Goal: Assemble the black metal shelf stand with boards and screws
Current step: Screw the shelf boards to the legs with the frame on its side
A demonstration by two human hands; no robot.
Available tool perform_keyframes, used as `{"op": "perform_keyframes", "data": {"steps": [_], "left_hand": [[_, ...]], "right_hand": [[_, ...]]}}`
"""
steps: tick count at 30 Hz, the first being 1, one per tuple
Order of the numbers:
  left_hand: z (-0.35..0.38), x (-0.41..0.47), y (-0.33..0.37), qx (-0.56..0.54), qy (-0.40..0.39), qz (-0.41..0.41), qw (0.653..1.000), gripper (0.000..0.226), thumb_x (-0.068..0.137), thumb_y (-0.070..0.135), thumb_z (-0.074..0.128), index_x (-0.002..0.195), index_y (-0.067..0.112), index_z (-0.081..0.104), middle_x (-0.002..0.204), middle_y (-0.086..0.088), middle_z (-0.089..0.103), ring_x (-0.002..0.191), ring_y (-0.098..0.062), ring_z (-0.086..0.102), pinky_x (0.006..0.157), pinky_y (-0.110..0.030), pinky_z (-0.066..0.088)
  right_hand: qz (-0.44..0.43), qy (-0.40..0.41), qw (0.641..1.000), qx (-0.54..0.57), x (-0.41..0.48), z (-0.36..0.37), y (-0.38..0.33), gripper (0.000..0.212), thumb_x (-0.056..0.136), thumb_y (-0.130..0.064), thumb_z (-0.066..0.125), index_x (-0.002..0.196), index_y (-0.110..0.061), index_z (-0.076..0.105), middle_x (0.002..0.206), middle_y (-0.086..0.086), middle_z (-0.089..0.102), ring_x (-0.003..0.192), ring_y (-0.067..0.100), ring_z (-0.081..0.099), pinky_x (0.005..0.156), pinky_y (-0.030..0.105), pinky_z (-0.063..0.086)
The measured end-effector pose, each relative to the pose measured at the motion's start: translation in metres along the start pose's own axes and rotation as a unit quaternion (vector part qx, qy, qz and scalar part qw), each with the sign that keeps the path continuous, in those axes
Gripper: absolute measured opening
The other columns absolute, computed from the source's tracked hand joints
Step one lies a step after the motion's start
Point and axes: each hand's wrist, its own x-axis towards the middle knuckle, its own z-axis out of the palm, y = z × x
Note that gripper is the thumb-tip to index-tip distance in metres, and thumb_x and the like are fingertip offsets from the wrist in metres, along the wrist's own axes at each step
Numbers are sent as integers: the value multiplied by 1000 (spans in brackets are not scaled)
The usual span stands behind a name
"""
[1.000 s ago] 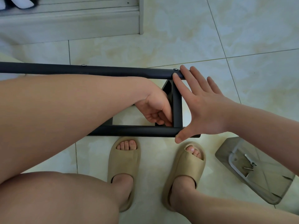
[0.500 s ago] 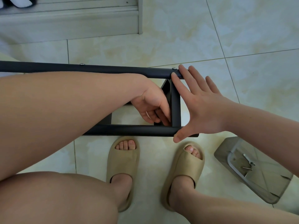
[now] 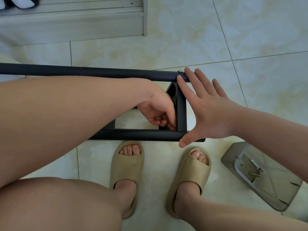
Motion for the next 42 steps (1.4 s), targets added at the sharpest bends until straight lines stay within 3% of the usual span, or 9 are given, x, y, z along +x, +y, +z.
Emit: {"op": "perform_keyframes", "data": {"steps": [5,7,11,14,25,35,42], "left_hand": [[0,-3,-3,13,-13,-6,1000,14,94,13,61,103,19,69,102,1,69,92,-14,62,93,-31,45],[1,-2,-3,10,-17,-5,1000,14,94,16,62,105,19,69,104,1,69,94,-16,62,97,-34,45],[3,3,-2,-14,4,6,1000,9,93,11,62,92,16,70,81,3,69,74,-12,58,78,-25,48],[3,4,-1,-21,13,6,1000,10,94,8,60,88,13,67,70,3,67,67,-9,54,71,-22,46],[-2,1,-3,4,18,9,1000,10,92,14,65,100,17,70,91,3,70,72,-10,57,77,-25,48],[1,5,-3,-3,19,8,1000,7,93,12,64,89,15,69,75,4,69,63,-8,51,64,-19,44],[2,2,-2,-15,12,8,1000,8,93,7,62,90,13,68,75,3,67,65,-7,51,67,-19,43]], "right_hand": [[-1,2,1000,2,0,0,0,159,37,-100,53,147,-31,-39,155,-6,-45,144,18,-42,119,49,-14],[-1,3,1000,2,0,0,0,159,36,-101,52,147,-31,-38,155,-6,-45,144,18,-41,120,49,-14],[-2,5,1000,3,0,1,1,160,36,-101,51,147,-31,-39,155,-6,-46,143,17,-43,120,50,-14],[-2,3,1000,6,0,1,1,159,34,-102,50,146,-32,-39,154,-7,-46,143,16,-43,121,51,-13],[0,1,1000,3,0,0,0,160,37,-100,53,147,-30,-38,155,-6,-45,143,18,-42,121,51,-13],[-1,-1,1000,5,0,-1,-1,159,33,-102,49,146,-32,-40,154,-7,-45,140,14,-45,120,50,-14],[3,-6,1000,5,-1,-2,-2,161,37,-100,56,147,-30,-39,155,-6,-45,141,15,-44,120,51,-13]]}}
